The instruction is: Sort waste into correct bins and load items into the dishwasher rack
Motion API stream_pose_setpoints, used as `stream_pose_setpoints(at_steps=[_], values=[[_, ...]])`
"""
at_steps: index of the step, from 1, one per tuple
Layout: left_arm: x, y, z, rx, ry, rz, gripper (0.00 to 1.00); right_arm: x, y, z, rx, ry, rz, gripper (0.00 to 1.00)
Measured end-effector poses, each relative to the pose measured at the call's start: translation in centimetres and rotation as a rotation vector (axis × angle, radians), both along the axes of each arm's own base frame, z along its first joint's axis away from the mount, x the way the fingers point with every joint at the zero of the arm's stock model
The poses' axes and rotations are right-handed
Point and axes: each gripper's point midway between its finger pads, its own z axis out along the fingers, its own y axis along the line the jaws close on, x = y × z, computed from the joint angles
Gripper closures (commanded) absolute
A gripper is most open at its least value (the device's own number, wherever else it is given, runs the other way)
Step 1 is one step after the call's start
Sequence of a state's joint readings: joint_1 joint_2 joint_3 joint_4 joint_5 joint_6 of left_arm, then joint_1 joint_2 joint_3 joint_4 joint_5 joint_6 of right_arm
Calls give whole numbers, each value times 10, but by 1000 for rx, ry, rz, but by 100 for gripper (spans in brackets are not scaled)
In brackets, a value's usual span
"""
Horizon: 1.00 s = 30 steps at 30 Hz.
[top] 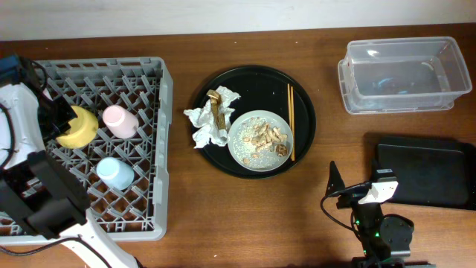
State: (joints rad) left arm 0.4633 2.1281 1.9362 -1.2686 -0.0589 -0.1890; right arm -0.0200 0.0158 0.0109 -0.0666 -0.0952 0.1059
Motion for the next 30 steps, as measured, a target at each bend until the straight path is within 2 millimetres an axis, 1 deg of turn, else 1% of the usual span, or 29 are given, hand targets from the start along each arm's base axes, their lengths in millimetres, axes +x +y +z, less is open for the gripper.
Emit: stream_pose_setpoints(at_steps=[1, 2, 3, 4, 5, 6, 7, 8, 10, 11, 13, 15, 18, 21, 23, 26, 30], values=[[0, 0, 5, 3, -9, 12, 100, 0, 0, 0, 0, 0, 0, 2], [0, 2, 16, 13, -30, 27, 96, 0, 0, 0, 0, 0, 0, 2], [1, 2, 29, 26, -60, 44, 88, 0, 0, 0, -1, 0, 0, 2], [2, 3, 50, 43, -110, 62, 73, 0, 0, 0, 0, 0, 0, 2], [2, 2, 75, 61, -171, 80, 33, 0, 0, 0, -1, 0, 0, 2], [-1, -2, 102, 76, -237, 89, 0, 0, 0, 0, -1, 0, 0, 2], [-1, -2, 108, 79, -252, 94, 0, 0, 0, 0, -1, 0, 0, 2], [-7, -11, 151, 94, -364, 102, 0, 0, 0, 0, 0, 0, 0, 1], [-20, -28, 194, 82, -479, 96, 0, 0, 0, 0, 0, 0, 0, 2], [-30, -37, 211, 70, -517, 94, 0, 0, 0, 0, -1, 0, 0, 2], [-45, -50, 227, 50, -544, 89, 0, 0, 0, 0, -1, 0, 0, 2], [-63, -63, 227, 16, -510, 91, 0, 0, 0, 0, -1, 0, 0, 2], [-85, -75, 213, -40, -404, 101, 0, 0, 0, 0, -1, 0, 0, 2], [-101, -84, 203, -76, -326, 109, 0, 0, 0, 0, 0, 0, 0, 2], [-106, -86, 201, -87, -302, 112, 0, 0, 0, 0, -1, 0, 0, 2], [-107, -87, 201, -90, -295, 113, 0, 0, 0, 0, -1, 0, 0, 2], [-109, -84, 200, -69, -285, 119, 0, 0, 0, 0, -1, 0, 0, 1]])
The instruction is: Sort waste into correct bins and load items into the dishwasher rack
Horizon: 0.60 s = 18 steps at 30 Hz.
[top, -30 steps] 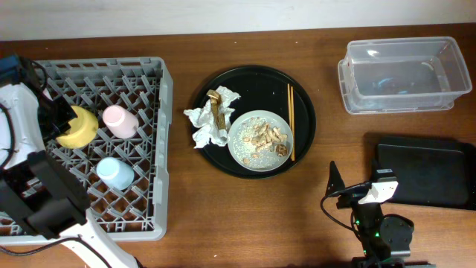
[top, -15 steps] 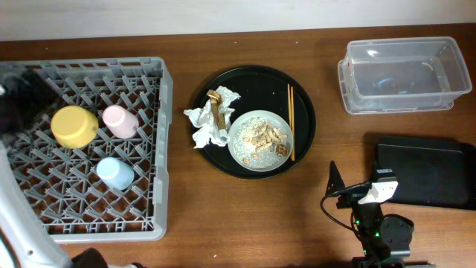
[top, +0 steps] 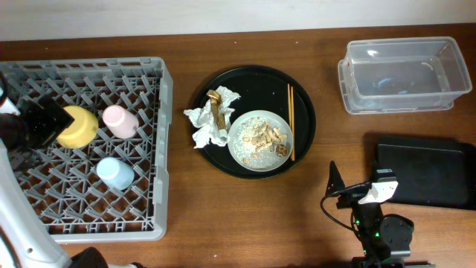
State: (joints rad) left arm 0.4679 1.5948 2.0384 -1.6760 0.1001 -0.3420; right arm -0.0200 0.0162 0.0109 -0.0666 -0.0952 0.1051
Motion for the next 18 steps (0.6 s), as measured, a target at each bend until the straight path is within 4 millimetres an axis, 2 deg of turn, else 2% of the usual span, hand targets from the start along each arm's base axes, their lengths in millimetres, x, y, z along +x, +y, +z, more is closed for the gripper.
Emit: stream_pose_setpoints(at_steps=[3, 5, 6, 9, 10, 13, 15, 16, 18], values=[[-1, 2, 0, 12, 6, 5, 0, 0, 9, 10, 38, -38, 52, 2], [-1, 3, 0, 17, 9, 7, 0, -3, 22, 18, 149, -53, 126, 2], [-2, 4, 0, 19, 10, 7, 0, -9, 43, 27, 206, -69, 255, 2], [-2, 4, -1, 21, 12, 8, 0, -26, 75, 54, 447, -78, 470, 2], [-2, 4, -1, 21, 12, 8, 0, -30, 80, 58, 524, -62, 509, 1], [-2, 4, -1, 22, 12, 9, 0, -40, 85, 86, 702, -93, 591, 2], [-3, 4, -1, 22, 15, 9, 0, -57, 83, 126, 734, -244, 661, 2], [-3, 4, -1, 23, 15, 10, 0, -62, 81, 139, 748, -292, 671, 2], [-3, 4, -1, 23, 15, 10, 0, -62, 74, 149, 805, -307, 647, 2]])
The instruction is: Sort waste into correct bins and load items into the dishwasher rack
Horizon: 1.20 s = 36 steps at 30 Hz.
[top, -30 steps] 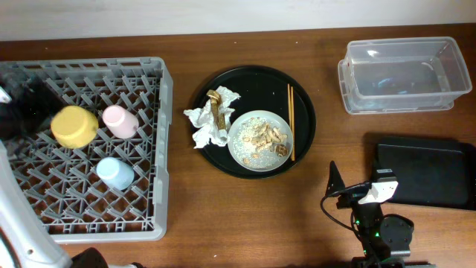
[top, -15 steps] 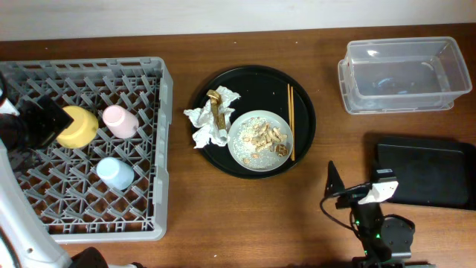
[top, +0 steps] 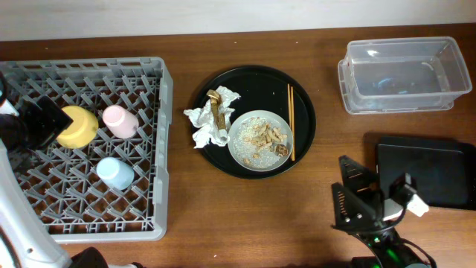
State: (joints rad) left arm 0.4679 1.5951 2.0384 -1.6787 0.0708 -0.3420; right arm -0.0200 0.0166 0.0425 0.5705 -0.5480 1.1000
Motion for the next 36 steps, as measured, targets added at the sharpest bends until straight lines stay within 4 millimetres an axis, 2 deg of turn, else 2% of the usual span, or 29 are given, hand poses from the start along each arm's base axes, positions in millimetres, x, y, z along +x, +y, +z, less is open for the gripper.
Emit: stream_pose_setpoints(at_steps=[4, 7, 9, 11, 13, 14, 15, 16, 19, 23, 26, 27, 29, 31, 33, 35, 36], values=[[0, 0, 0, 0, 1, 0, 0, -1, -9, 35, 63, 43, -34, 2], [0, 0, 0, 0, 0, 0, 0, 2, -9, 79, 2, 82, -67, 2], [0, 0, 0, -1, -1, -1, 0, 10, -3, 97, -62, 121, -58, 2], [0, 0, 0, 0, 0, 0, 0, 28, 8, 128, -152, 138, -14, 2], [0, 0, 0, 0, 0, 1, 0, 54, 20, 149, -243, 186, 53, 2], [0, 0, 0, 0, 0, 3, 0, 67, 25, 152, -283, 224, 89, 2], [0, 0, 0, -1, 0, 3, 0, 89, 32, 147, -347, 314, 140, 2], [0, 0, 0, -1, 0, 3, 0, 100, 36, 145, -375, 355, 165, 2], [0, 0, 0, -1, 0, 3, 0, 131, 52, 115, -493, 556, 209, 2], [0, 0, 0, -1, 0, 3, 0, 165, 94, 65, -780, 731, 175, 2], [0, 0, 0, -1, 0, 3, 0, 189, 135, 11, -1032, 816, 130, 2], [0, 0, 0, -1, 0, 3, 0, 193, 144, -2, -1073, 825, 131, 2], [0, 0, 0, -1, 0, 3, 0, 208, 173, -50, -1207, 862, 138, 2], [0, 0, 0, -1, 0, 3, 0, 217, 190, -83, -1271, 876, 148, 1], [0, 0, 0, -1, 0, 3, 0, 226, 201, -112, -1310, 891, 152, 16], [0, 0, 0, -1, 0, 3, 0, 235, 206, -133, -1334, 905, 147, 32], [0, 0, 0, -1, 0, 3, 0, 237, 207, -141, -1337, 920, 144, 36]])
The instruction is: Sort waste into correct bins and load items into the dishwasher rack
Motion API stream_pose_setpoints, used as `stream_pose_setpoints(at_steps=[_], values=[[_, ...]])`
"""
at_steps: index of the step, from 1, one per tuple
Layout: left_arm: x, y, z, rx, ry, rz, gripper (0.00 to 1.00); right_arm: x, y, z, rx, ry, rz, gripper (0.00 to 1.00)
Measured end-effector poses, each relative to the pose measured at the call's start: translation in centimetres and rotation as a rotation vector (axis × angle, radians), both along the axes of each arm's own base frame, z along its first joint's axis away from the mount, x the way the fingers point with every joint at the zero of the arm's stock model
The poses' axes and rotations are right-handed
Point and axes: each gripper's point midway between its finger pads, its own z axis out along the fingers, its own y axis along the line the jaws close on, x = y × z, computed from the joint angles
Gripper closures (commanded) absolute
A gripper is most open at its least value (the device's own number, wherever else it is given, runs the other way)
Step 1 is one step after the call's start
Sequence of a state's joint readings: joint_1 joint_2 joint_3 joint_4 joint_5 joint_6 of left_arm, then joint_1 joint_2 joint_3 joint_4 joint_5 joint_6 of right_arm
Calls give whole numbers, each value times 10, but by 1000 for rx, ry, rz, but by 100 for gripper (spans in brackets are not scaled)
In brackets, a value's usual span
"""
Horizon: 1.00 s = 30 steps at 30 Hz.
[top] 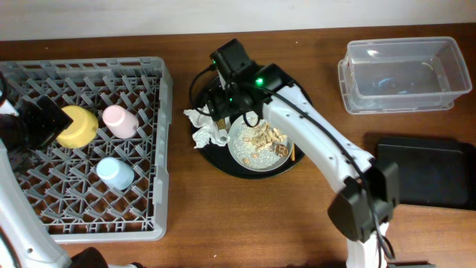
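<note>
In the overhead view a black round tray [308, 123] holds a pale plate of food scraps [256, 151], a crumpled white napkin [203, 135] and a chopstick end [293, 153]. My right gripper [232, 112] hangs over the napkin's upper right and the plate's top edge; its jaws are hidden by its own body. The grey dishwasher rack [149, 216] holds a yellow cup [76, 126], a pink cup [119, 120] and a blue cup [115, 173]. My left gripper [41, 123] sits against the yellow cup's left side, and its state is unclear.
A clear plastic bin [401, 74] stands at the back right. A black bin [428, 173] lies at the right edge, below it. The right arm stretches from the front right across the tray, covering the brown scrap and most of the chopsticks.
The right arm was low at the front right of the table. Now it reaches across to the tray, with its gripper over the napkin. The left arm and the cups have not moved.
At first the left arm lay across the rack's left side by the yellow cup, with the right arm parked at the front right. Then the left arm stood further left. The right arm then rose at the front, and now it is over the tray.
</note>
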State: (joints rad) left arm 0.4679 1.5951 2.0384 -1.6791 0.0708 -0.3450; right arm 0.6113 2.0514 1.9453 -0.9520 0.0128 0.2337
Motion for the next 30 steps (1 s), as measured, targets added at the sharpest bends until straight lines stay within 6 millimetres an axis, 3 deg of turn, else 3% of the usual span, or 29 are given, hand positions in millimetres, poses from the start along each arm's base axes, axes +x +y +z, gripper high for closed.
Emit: stream_pose_setpoints(at_steps=[7, 12, 15, 22, 25, 28, 30], values=[[0, 0, 0, 0, 0, 0, 0, 18, 12, -56, -23, 46, -26, 45], [0, 0, 0, 0, 0, 0, 0, 19, 17, -100, -30, 115, -59, 55], [0, 0, 0, 0, 0, 0, 0, 19, 19, -110, -31, 133, -70, 62], [0, 0, 0, 0, 0, 0, 0, 12, 28, -124, -38, 152, -67, 66], [0, 0, 0, 0, 0, 0, 0, 7, 32, -132, -55, 160, -56, 75], [0, 0, 0, 0, 0, 0, 0, 6, 33, -136, -68, 161, -58, 96], [0, 0, 0, 0, 0, 0, 0, 7, 31, -136, -74, 156, -63, 96]])
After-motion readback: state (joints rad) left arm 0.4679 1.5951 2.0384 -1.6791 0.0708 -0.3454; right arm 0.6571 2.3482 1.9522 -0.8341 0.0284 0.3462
